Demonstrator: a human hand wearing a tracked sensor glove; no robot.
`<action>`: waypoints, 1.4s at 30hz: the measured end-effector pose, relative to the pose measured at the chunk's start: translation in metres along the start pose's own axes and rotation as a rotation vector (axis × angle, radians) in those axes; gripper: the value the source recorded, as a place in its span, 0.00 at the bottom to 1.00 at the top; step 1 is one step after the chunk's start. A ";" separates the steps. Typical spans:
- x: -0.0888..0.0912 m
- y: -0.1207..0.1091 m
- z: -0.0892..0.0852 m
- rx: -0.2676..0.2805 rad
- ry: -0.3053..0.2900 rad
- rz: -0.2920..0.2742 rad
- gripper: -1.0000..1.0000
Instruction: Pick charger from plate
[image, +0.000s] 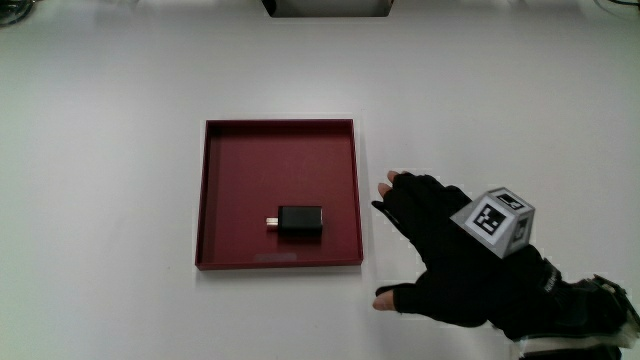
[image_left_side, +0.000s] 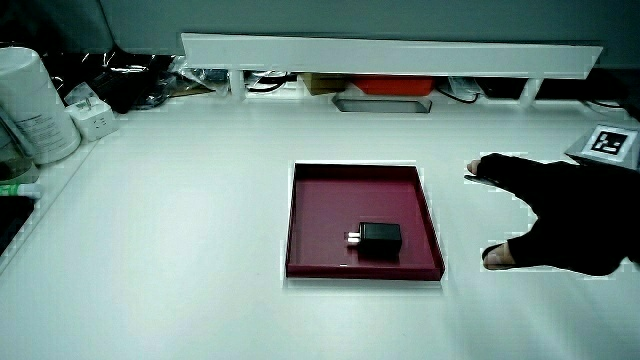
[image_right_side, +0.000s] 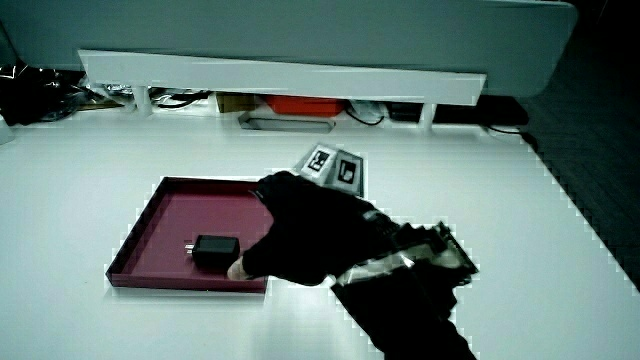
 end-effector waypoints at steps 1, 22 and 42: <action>-0.002 0.002 0.001 -0.003 -0.001 -0.012 0.50; -0.013 0.106 -0.007 0.029 -0.182 -0.016 0.50; 0.020 0.174 -0.045 -0.009 -0.182 -0.138 0.50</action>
